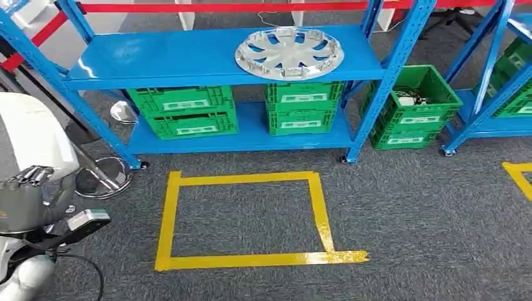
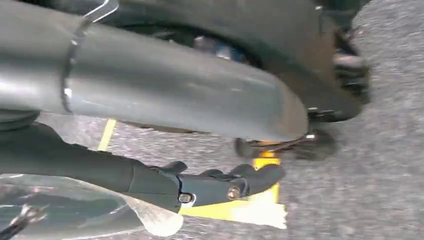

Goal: Take the parts from the cabinet and place them on the table.

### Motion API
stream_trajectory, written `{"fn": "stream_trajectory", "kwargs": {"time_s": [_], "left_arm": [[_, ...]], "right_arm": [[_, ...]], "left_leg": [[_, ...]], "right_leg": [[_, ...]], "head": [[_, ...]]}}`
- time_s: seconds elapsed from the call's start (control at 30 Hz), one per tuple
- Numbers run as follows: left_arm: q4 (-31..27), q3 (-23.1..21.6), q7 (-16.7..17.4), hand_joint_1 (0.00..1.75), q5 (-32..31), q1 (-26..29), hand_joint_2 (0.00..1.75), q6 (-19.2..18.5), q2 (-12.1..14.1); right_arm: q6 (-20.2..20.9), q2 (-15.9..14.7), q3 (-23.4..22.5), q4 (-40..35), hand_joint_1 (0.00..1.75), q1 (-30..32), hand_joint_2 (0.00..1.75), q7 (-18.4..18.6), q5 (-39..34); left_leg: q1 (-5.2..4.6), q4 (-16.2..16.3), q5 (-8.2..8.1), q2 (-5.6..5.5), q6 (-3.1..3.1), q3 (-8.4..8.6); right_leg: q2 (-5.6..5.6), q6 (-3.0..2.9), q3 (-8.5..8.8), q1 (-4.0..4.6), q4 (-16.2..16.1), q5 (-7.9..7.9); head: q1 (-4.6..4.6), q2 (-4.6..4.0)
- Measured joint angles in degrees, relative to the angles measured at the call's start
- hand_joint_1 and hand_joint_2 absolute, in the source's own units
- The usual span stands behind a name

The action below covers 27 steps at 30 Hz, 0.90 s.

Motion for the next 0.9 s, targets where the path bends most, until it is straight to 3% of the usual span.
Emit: {"fn": "stream_trajectory", "kwargs": {"time_s": [0.03, 0.07, 0.1, 0.13, 0.17, 0.2, 0.23, 0.27, 0.3, 0.37, 0.4, 0.43, 0.47, 0.5, 0.53, 0.57, 0.6, 0.63, 0.67, 0.7, 0.73, 0.77, 0.8, 0.87, 0.9], "left_arm": [[0.0, 0.0, 0.1, 1.75, -0.1, -0.1, 1.75, 0.0, 0.1], [0.1, 0.0, 0.2, 1.75, -0.2, -0.2, 1.75, 0.0, 0.1], [0.2, 0.0, 0.3, 1.75, -0.2, -0.3, 1.75, 0.0, 0.1], [0.2, -0.1, 0.5, 1.75, -0.3, -0.3, 1.75, 0.0, 0.2], [0.3, -0.2, 0.7, 1.75, -0.3, -0.4, 1.75, 0.0, 0.2], [0.3, -0.2, 1.1, 1.75, -0.5, -0.4, 1.75, 0.0, 0.5], [0.2, -0.3, 1.3, 1.75, -0.5, -0.5, 1.75, 0.0, 0.8], [0.2, -0.4, 1.4, 1.75, -0.5, -0.7, 1.75, 0.0, 1.0], [0.2, -0.4, 1.5, 1.75, -0.5, -0.8, 1.75, 0.0, 1.2], [0.2, -0.6, 1.5, 1.75, -0.5, -0.8, 1.75, 0.0, 1.6], [0.2, -0.7, 1.6, 1.75, -0.5, -0.7, 1.75, 0.0, 1.6], [0.2, -0.8, 1.7, 1.75, -0.5, -0.8, 1.75, 0.0, 1.6], [0.2, -0.9, 1.8, 1.75, -0.5, -0.8, 1.75, 0.0, 1.6], [0.2, -1.0, 1.9, 1.75, -0.5, -0.7, 1.75, 0.0, 1.6], [0.2, -1.0, 1.9, 1.75, -0.5, -0.7, 1.75, 0.0, 1.6], [0.2, -1.1, 2.0, 1.75, -0.5, -0.7, 1.75, 0.0, 1.6], [0.2, -1.2, 2.0, 1.75, -0.5, -0.7, 1.75, 0.0, 1.6], [0.2, -1.2, 2.0, 1.75, -0.5, -0.7, 1.75, 0.0, 1.6], [0.2, -1.3, 2.0, 1.75, -0.5, -0.7, 1.75, 0.0, 1.6], [0.2, -1.4, 2.0, 1.75, -0.5, -0.7, 1.75, 0.0, 1.7], [0.2, -1.4, 2.0, 1.75, -0.4, -0.7, 1.75, 0.0, 1.7], [0.1, -1.4, 2.1, 1.75, -0.4, -0.7, 1.75, 0.0, 1.8], [0.0, -1.4, 2.1, 1.75, -0.2, -0.8, 1.75, 0.0, 2.0], [0.0, -1.4, 2.1, 1.75, 0.3, -0.9, 1.75, 0.0, 2.1], [0.0, -1.5, 2.1, 1.75, 0.4, -0.7, 1.75, 0.0, 2.2]], "right_arm": [[0.1, 0.0, 0.0, 0.0, 0.00, -0.1, 0.00, 0.0, 0.0], [0.1, 0.0, 0.0, 0.0, 0.00, -0.1, 0.00, -0.1, 0.1], [0.2, 0.1, 0.0, 0.0, 0.00, -0.2, 0.00, -0.2, 0.3], [0.5, 0.1, -0.1, 0.0, 0.00, -0.2, 0.00, -0.3, 0.5], [0.7, 0.2, -0.1, 0.0, 0.00, -0.2, 0.00, -0.4, 0.8], [1.1, 0.2, -0.1, 0.0, 0.00, -0.2, 0.00, -0.6, 0.9], [1.2, 0.3, -0.1, 0.0, 0.00, -0.2, 0.00, -0.7, 0.9], [1.5, 0.4, -0.1, 0.0, 0.00, -0.2, 0.00, -1.0, 1.0], [1.7, 0.5, -0.1, 0.0, 0.00, -0.1, 0.00, -1.1, 1.0], [1.9, 0.5, -0.1, 0.0, 0.00, -0.2, 0.00, -1.3, 1.0], [2.0, 0.5, -0.2, 0.0, 0.00, 0.0, 0.00, -1.3, 1.0], [2.0, 0.5, -0.2, 0.2, 0.00, -0.1, 0.00, -1.4, 1.0], [2.1, 0.5, -0.2, 0.2, 0.00, -0.1, 0.00, -1.4, 1.0], [2.1, 0.5, -0.2, 0.2, 0.00, -0.1, 0.00, -1.4, 1.1], [2.2, 0.5, -0.2, 0.2, 0.00, -0.1, 0.00, -1.4, 1.2], [2.2, 0.5, -0.2, 0.2, 0.00, -0.1, 0.00, -1.4, 1.4], [2.2, 0.5, -0.2, 0.2, 0.00, -0.2, 0.00, -1.4, 1.5], [2.3, 0.5, -0.2, 0.2, 0.00, -0.2, 0.00, -1.4, 1.6], [2.3, 0.5, -0.2, 0.2, 0.00, -0.2, 0.00, -1.4, 1.7], [2.3, 0.5, -0.2, 0.2, 0.00, -0.2, 0.00, -1.4, 1.8], [2.4, 0.5, -0.2, 0.2, 0.00, -0.3, 0.00, -1.4, 1.8], [2.4, 0.5, -0.2, 0.2, 0.00, -0.5, 0.00, -1.5, 1.8], [2.4, 0.5, -0.2, 0.2, 0.00, -0.6, 0.00, -1.5, 1.9], [2.4, 0.5, -0.2, 0.2, 0.00, -0.8, 0.00, -1.5, 2.0], [2.4, 0.7, -0.2, 0.2, 0.00, -0.7, 0.00, -1.3, 2.1]], "left_leg": [[-0.01, 4.1, -2.81, 0.00, -0.07, -0.32], [-0.01, 7.6, -3.69, -0.01, -0.11, -0.50], [-0.01, 9.4, -2.63, -0.01, -0.10, -0.08], [-0.02, 9.1, 0.01, -0.01, 0.01, 1.18], [-0.03, 6.9, 2.85, -0.01, 0.20, 3.19], [-0.08, 3.1, 4.58, -0.01, 0.45, 6.02], [-0.14, -2.3, 4.11, -0.02, 0.78, 9.80], [-0.48, -8.2, 1.99, -0.03, 0.96, 13.46], [-0.46, -11.4, 0.76, -0.04, 1.16, 15.00], [-0.88, -10.8, 1.84, -0.09, 1.46, 13.88], [-0.69, -11.1, 2.74, 0.00, 1.87, 12.91], [-0.39, -11.2, 3.63, 0.44, 2.36, 12.35], [-0.35, -11.2, 4.39, 0.38, 3.03, 11.36], [-0.38, -11.1, 5.22, 0.39, 3.11, 10.41], [-0.39, -10.9, 6.02, 0.39, 3.18, 9.37], [-0.41, -10.6, 6.83, 0.40, 3.14, 8.07], [-0.41, -10.2, 7.54, 0.43, 3.08, 6.71], [-0.41, -9.7, 8.14, 0.49, 3.02, 5.41], [-0.41, -9.3, 8.79, 0.51, 2.91, 4.10], [-0.40, -8.9, 9.46, 0.50, 2.72, 2.85], [-0.40, -8.6, 10.06, 0.44, 2.51, 2.23], [-0.63, -8.3, 10.45, 0.40, 2.15, 1.76], [-0.68, -8.0, 11.14, 0.47, 1.88, 1.50], [-0.37, -8.8, 12.66, 0.50, 1.27, 1.04], [-0.38, -9.0, 13.30, 0.44, 0.77, 0.93]], "right_leg": [[-0.04, -0.18, -0.79, 0.14, 0.1, 0.70], [-0.05, -0.34, -1.66, 0.27, 0.2, 1.29], [-0.07, -0.38, -2.50, 0.38, 0.4, 1.88], [-0.10, -0.35, -3.54, 0.49, 0.5, 2.50], [-0.10, -0.27, -4.51, 0.54, 0.8, 3.10], [-0.07, -0.13, -5.31, 0.56, 1.0, 3.62], [-0.02, 0.04, -5.78, 0.56, 1.2, 4.19], [0.00, 0.32, -6.10, 0.88, 1.3, 4.55], [-0.01, 0.56, -6.18, 0.85, 1.2, 5.37], [-0.05, 0.98, -6.52, 0.58, 0.5, 7.12], [0.08, 1.43, -6.68, 0.86, 0.2, 7.79], [0.28, 1.75, -7.28, 0.55, 0.8, 5.36], [0.27, 1.99, -7.80, 0.48, 2.8, 1.63], [0.21, 2.25, -8.90, 0.34, 6.5, -2.69], [0.22, 2.49, -9.42, 0.32, 10.7, -5.69], [0.23, 2.68, -9.88, 0.32, 15.0, -7.08], [0.23, 2.76, -9.79, 0.33, 18.0, -6.28], [0.22, 2.82, -8.88, 0.32, 18.7, -3.97], [0.22, 2.75, -6.96, 0.31, 17.4, -1.10], [0.23, 2.60, -3.77, 0.29, 14.0, 0.79], [0.28, 2.39, 0.07, 0.29, 9.2, 0.27], [0.44, 2.21, 4.95, 0.38, 3.0, -2.52], [0.59, 1.92, 7.87, 0.49, -2.5, -4.49], [0.66, 1.32, 6.52, 0.87, -2.4, -4.17], [0.54, 0.54, 6.00, 0.83, -2.6, -3.51]], "head": [[0.02, 0.00], [0.00, 0.00], [-0.02, 0.00], [-0.02, 0.00], [0.00, 0.00], [-0.02, 0.00], [0.00, 0.00], [-0.04, 0.00], [0.09, 0.00], [0.02, 0.00], [0.11, 0.00], [-0.24, 0.00], [0.09, 0.00], [0.42, 0.00], [0.48, 0.00], [0.55, 0.00], [0.48, 0.00], [0.57, 0.00], [0.53, 0.00], [0.53, 0.00], [0.55, 0.00], [0.59, 0.00], [0.44, 0.00], [0.64, 0.00], [0.59, 0.00]]}}
